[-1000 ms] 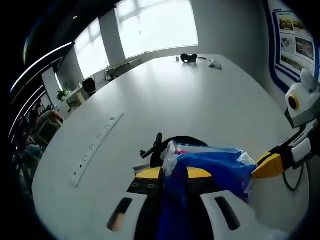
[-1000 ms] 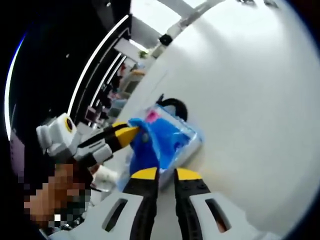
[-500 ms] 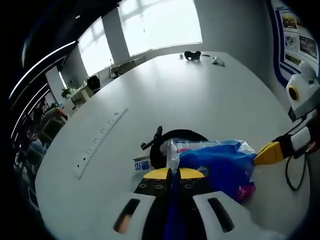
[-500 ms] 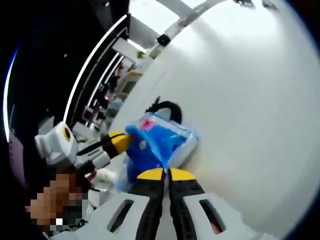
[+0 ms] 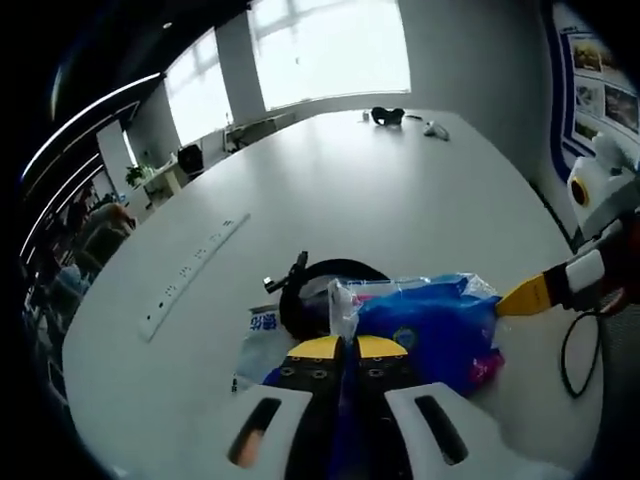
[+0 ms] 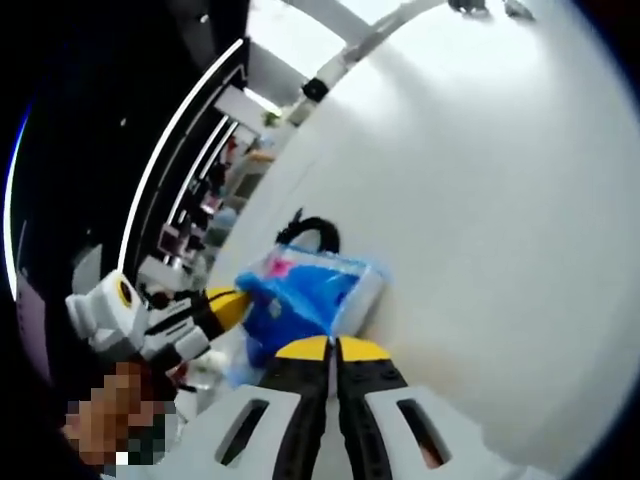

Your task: Arrange the tabletop items into an orderly group along one side of the table until the central work area is clear of visible clutter.

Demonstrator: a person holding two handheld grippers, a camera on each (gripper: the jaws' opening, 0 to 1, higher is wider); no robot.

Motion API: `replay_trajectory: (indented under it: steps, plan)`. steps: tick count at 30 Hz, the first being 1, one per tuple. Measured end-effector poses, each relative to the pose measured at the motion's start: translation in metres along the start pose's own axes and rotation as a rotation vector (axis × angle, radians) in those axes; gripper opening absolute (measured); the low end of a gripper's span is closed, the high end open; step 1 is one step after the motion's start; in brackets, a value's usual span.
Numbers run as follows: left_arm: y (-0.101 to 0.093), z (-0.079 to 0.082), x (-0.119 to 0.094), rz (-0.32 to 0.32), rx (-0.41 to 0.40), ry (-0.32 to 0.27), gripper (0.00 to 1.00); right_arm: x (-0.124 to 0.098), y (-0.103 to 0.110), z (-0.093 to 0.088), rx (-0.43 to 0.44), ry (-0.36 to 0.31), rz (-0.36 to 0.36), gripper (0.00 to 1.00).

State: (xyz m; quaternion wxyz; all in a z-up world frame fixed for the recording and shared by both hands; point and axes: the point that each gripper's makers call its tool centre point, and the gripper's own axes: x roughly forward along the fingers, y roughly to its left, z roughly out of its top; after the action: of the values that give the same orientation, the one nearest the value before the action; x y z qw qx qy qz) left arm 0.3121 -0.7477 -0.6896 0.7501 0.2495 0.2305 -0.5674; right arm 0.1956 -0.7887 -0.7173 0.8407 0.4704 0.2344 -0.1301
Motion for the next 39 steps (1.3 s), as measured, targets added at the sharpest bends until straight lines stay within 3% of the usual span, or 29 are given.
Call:
replay_trajectory:
  steps: [8,28,39]
  plan:
    - [-0.023,-0.002,0.002,-0.030,-0.024,0.002,0.02,-0.018,-0.018,0.015,-0.061,-0.028,-0.047,0.00]
    - [-0.096,0.010,0.019,-0.114,-0.047,0.010,0.02,-0.066,-0.066,0.056,-0.061,-0.106,-0.140,0.00]
    - [-0.116,0.023,0.033,-0.129,-0.095,0.006,0.01,-0.081,-0.079,0.076,-0.034,-0.152,-0.163,0.00]
